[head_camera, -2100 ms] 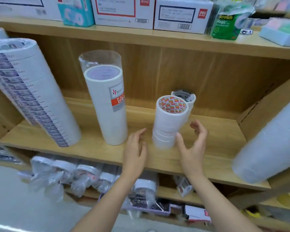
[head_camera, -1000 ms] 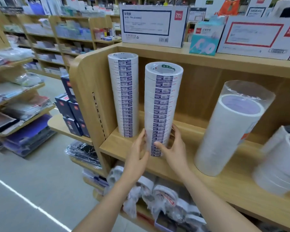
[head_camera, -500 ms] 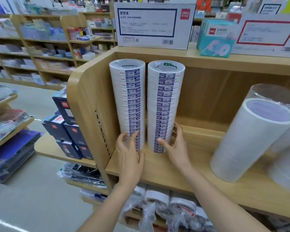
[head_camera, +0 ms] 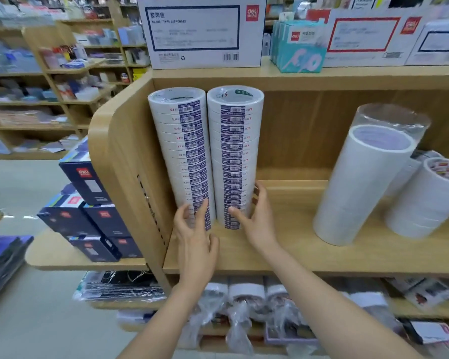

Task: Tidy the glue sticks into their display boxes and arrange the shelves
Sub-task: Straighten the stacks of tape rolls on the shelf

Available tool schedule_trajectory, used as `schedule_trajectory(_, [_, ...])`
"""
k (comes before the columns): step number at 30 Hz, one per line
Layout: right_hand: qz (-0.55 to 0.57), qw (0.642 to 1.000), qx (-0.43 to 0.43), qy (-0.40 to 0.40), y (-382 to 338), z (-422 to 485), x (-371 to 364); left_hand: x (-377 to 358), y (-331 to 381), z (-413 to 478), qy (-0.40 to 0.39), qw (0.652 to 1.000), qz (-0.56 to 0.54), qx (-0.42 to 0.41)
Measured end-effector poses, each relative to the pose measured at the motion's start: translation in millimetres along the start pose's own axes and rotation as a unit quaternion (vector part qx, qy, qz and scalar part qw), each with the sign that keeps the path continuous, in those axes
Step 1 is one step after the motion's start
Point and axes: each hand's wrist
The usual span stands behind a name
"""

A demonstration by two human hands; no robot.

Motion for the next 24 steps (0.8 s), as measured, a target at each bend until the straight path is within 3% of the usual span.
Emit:
schedule_trajectory(7, [-0.046, 0.998, 0.010, -0.043, -7, -15, 24, 0, 19, -3, 0.034, 0.999, 0.016, -0.026])
schedule_trajectory(10, [-0.012, 0.996, 0.069, 0.048, -16, -29, 60, -5, 46, -2, 0.031, 0.993, -0.060, -0.097])
schedule_trajectory(13, [0.008, 0.984, 0.108, 0.142, -15, -39, 114, -27, 77, 4, -0.027, 0.978, -0.131, -0.159])
schedule_trajectory(16, [0.009, 0.961, 0.120, 0.248, -1, -43, 163, -58, 106, 9, -0.079, 0.971, -0.158, -0.161])
schedule_trajectory(18, [0.000, 0.956, 0.082, 0.281, 17, -39, 187, -75, 124, 9, -0.131, 0.963, -0.183, -0.145])
schedule_trajectory(20, [-0.030, 0.969, 0.029, 0.243, 37, -30, 206, -89, 139, 11, -0.197, 0.946, -0.221, -0.135])
schedule_trajectory(24, [0.058, 0.996, -0.065, 0.036, 50, -17, 222, -113, 155, 12, -0.250, 0.922, -0.270, -0.121])
Point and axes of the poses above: each hand's wrist, its own z-axis towards the middle knuckle, its own x-axis out of the back of the hand, y = z × x, and after that the axes turned 4 degrees about -x, right-handed
